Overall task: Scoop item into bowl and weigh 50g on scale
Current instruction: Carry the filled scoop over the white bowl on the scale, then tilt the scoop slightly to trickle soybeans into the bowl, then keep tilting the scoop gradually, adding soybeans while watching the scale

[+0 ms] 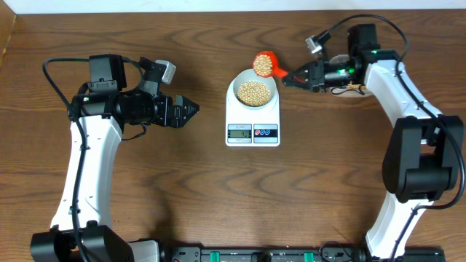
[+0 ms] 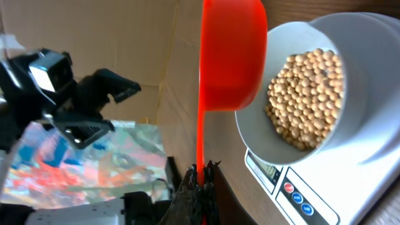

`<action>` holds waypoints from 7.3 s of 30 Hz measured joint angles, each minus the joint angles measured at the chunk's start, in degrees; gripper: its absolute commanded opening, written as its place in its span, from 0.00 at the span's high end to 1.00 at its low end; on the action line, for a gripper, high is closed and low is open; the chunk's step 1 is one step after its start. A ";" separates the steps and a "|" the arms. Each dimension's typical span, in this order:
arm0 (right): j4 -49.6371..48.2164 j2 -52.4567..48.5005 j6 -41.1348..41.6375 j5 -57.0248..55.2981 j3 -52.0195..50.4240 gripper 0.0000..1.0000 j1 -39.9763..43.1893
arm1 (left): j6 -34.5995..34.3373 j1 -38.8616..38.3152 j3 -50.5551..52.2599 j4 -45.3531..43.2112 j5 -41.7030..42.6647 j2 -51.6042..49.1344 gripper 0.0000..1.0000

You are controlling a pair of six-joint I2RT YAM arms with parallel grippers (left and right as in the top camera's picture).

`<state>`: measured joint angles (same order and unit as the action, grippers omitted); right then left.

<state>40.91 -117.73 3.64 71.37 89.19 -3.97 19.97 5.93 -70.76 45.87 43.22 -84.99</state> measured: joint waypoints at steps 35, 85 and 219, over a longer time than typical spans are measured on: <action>-0.07 0.00 -19.34 -10.82 0.00 0.99 -3.52 | 0.00 0.00 0.00 0.00 0.00 0.00 0.10; 0.17 0.00 -19.15 -14.93 0.00 0.99 -3.85 | 0.00 0.00 0.00 0.00 -0.02 0.00 0.10; 3.78 4.55 -15.76 -22.43 0.00 0.99 -6.19 | 0.00 0.00 0.00 0.02 0.00 0.00 0.10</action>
<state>44.69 -113.19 -12.12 48.95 89.19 -10.15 19.97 5.93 -70.76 45.89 43.22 -84.99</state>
